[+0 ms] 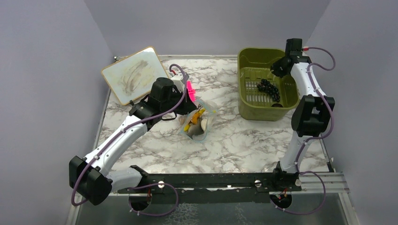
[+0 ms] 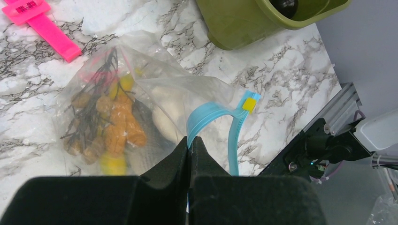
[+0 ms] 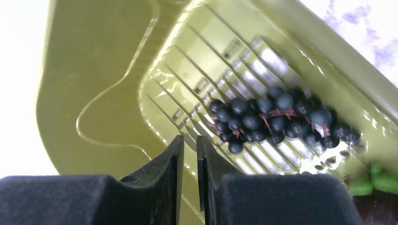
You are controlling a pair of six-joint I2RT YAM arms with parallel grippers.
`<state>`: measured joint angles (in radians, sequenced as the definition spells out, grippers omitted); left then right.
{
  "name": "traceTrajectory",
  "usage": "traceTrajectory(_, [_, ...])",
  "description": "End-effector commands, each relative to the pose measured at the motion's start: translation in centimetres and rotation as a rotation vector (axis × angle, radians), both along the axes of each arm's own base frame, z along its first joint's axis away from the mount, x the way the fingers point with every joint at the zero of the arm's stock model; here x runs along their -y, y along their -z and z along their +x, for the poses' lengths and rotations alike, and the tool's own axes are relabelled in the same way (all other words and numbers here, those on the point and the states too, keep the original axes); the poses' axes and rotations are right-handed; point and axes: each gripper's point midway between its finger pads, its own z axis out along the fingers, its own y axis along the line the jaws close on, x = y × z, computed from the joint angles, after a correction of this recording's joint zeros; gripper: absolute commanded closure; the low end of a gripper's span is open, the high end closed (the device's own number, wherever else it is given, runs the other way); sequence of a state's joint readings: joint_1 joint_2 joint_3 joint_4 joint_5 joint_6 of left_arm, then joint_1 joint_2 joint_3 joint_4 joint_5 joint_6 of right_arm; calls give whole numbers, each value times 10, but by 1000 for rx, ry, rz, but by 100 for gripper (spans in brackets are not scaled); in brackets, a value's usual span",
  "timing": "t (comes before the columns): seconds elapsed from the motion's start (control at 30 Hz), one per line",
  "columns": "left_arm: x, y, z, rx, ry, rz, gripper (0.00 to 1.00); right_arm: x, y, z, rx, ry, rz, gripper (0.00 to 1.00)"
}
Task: Place the food in the zip-top bag and seal the zipper
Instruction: Pick up the fake fruit from the bin.
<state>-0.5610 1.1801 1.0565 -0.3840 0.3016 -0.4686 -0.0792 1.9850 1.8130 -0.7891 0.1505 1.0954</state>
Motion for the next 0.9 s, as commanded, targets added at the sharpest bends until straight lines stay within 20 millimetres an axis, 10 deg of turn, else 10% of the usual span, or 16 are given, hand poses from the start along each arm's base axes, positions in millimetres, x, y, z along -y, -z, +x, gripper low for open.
traceTrajectory(0.0, [3,-25,0,51,1,-45,100,-30,-38,37,244,-602,-252,77])
traceTrajectory(0.47, [8,-13,-6,-5,16,-46,100,-37,4,3,191,-1446,-723,45])
traceTrajectory(0.87, [18,2,-1,-49,33,-19,100,-24,45,10,53,-1662,-767,36])
